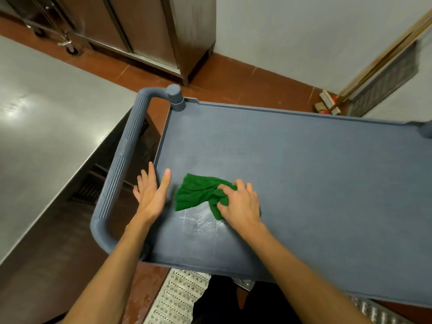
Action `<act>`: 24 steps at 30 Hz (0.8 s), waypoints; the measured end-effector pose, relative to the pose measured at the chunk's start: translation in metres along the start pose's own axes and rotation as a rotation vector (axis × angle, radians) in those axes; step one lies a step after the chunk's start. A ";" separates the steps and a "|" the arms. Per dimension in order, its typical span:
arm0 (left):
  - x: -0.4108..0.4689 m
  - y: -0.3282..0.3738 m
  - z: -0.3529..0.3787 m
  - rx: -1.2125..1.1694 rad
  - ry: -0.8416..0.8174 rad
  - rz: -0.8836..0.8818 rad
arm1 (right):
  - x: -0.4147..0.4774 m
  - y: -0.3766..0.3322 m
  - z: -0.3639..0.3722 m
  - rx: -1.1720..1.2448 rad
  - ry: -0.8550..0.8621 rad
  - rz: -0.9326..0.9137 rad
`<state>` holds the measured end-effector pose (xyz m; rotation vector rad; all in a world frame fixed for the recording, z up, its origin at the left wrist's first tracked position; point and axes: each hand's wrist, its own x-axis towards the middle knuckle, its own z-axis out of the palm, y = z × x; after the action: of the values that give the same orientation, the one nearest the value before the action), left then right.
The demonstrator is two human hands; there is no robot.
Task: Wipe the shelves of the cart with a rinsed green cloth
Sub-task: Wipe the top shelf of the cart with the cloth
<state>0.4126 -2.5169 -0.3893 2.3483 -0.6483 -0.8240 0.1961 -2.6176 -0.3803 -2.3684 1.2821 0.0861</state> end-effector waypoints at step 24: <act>-0.030 -0.024 -0.012 0.067 -0.090 -0.111 | -0.006 -0.023 0.005 0.101 0.018 0.087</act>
<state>0.4059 -2.4770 -0.3845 2.4377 -0.5950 -0.9761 0.2126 -2.6001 -0.3756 -2.2332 1.3645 0.0259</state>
